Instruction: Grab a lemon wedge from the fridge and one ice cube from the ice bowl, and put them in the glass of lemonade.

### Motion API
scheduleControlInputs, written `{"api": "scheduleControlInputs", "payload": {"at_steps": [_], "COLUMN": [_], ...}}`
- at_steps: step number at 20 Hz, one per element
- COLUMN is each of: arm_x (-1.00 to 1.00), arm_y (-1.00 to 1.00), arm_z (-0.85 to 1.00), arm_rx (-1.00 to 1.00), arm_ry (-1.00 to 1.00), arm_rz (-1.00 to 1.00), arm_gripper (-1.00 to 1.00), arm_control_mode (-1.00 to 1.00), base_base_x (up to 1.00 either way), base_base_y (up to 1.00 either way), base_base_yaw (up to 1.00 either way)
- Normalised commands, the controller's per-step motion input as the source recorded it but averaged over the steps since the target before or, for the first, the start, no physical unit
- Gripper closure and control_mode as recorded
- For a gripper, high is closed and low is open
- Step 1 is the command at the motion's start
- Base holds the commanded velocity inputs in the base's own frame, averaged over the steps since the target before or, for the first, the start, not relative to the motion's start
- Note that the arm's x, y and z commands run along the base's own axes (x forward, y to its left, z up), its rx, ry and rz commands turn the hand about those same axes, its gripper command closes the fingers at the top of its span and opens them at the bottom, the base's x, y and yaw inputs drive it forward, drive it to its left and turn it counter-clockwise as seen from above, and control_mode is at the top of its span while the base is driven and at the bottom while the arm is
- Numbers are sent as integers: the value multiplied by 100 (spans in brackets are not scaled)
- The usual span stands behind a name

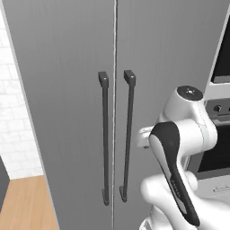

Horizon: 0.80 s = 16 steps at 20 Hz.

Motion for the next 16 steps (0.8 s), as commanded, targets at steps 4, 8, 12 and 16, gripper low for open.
{"api": "scheduleControlInputs", "payload": {"at_steps": [4,8,12,16], "arm_x": [3,0,0,0], "arm_y": [11,0,0,0], "arm_z": [-3,0,0,0], "arm_rx": [0,0,0,0], "arm_ry": [-1,0,0,0], "arm_rz": [-1,0,0,0], "arm_gripper": [-100,-100,-100,-100], "arm_control_mode": [-100,100,100,100], "base_base_x": [0,-17,-31,-67], "base_base_y": [0,82,26,-16], "base_base_yaw": [0,-3,-12,-13]}}
